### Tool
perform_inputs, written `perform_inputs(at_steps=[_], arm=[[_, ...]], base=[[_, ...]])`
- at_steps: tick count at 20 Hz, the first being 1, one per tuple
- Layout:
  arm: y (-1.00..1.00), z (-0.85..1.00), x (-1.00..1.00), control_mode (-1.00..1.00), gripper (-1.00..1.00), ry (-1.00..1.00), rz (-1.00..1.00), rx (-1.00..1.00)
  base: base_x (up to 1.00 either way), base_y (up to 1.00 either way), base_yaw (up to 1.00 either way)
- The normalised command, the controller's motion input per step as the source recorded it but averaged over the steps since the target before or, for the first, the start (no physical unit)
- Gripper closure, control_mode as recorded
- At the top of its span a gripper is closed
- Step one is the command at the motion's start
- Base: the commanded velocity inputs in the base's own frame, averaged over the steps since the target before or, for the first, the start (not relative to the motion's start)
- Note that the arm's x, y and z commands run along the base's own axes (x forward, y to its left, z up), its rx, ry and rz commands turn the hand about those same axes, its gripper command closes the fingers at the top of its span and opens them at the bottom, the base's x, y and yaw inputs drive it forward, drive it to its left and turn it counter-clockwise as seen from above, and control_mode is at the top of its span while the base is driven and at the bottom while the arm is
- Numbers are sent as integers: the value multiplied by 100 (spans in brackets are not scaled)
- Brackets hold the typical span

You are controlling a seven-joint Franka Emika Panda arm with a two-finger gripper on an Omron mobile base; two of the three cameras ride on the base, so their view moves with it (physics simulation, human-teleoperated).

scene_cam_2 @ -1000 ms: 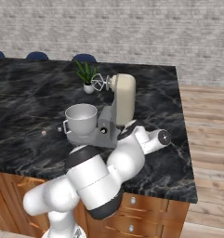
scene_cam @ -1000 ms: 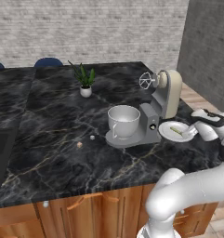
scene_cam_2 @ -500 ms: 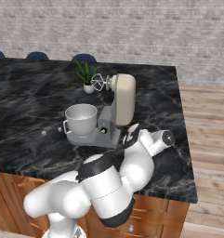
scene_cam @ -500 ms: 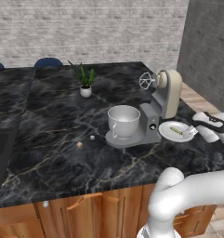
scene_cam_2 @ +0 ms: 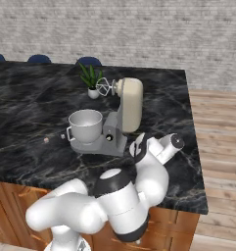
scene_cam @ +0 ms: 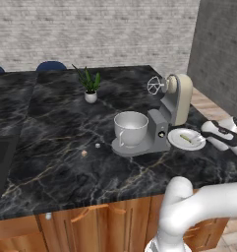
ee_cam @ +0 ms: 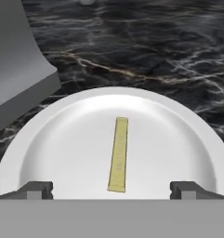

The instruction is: Add butter and sugar cubes to the stand mixer bowl and then turn on the stand mixer to begin making frosting.

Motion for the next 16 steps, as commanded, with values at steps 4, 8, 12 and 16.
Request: perform_inputs(at_steps=[4, 8, 12, 16], arm=[[2, -2, 11, -100, -100, 7, 0, 0], [0, -7, 10, -100, -100, 1, 0, 0], [0, -11, 10, -100, -100, 0, 0, 0], [7, -22, 10, -100, -100, 0, 0, 0]], base=[[0, 0, 0], [0, 0, 0], [0, 0, 0], [0, 0, 0]])
